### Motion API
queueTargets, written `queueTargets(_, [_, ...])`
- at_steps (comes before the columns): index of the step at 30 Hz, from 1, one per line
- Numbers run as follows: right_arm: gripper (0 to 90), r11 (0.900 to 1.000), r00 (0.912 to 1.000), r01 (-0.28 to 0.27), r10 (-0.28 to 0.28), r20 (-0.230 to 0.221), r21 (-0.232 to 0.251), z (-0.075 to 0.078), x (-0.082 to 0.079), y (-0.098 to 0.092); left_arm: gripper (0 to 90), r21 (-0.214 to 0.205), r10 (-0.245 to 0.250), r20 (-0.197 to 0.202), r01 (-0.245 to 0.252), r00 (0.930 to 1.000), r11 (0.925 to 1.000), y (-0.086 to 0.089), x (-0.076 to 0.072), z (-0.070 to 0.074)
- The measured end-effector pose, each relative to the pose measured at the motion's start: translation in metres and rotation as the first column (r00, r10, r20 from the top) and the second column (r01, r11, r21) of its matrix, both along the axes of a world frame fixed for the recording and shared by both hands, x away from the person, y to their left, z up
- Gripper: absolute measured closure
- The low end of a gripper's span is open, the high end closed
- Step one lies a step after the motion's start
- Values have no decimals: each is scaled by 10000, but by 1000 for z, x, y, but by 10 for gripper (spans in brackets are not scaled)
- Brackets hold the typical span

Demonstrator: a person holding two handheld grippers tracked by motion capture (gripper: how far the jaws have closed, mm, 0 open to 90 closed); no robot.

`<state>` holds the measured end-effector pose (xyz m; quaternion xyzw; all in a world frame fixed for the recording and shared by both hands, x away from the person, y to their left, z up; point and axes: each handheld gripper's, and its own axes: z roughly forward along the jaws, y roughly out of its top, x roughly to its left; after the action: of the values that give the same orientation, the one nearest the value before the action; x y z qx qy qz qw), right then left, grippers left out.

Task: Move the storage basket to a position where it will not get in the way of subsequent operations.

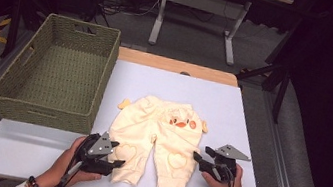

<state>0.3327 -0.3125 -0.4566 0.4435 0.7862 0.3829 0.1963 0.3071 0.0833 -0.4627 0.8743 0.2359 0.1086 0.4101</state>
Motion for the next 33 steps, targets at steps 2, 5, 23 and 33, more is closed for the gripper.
queueTargets(2, [525, 9993, 9998, -144, 140, -107, -347, -3, 1, 4, 418, -53, -19, -229, 18, 9997, 10000, 0, 3, -3])
queueTargets(5, [643, 9972, 9989, -459, 450, -160, -599, -3, 2, 8, 534, 97, -190, -520, 196, 9985, 9998, 0, 6, -7])
queueTargets(23, [864, 9966, 9965, -422, 472, 694, -712, 18, -8, -4, 831, 124, -639, 137, 637, 9979, 9979, -1, 1, 4])
queueTargets(33, [833, 9971, 9952, -355, 415, 885, -678, 17, -7, -5, 819, 131, -594, 631, 587, 9962, 9982, -4, -3, 5])
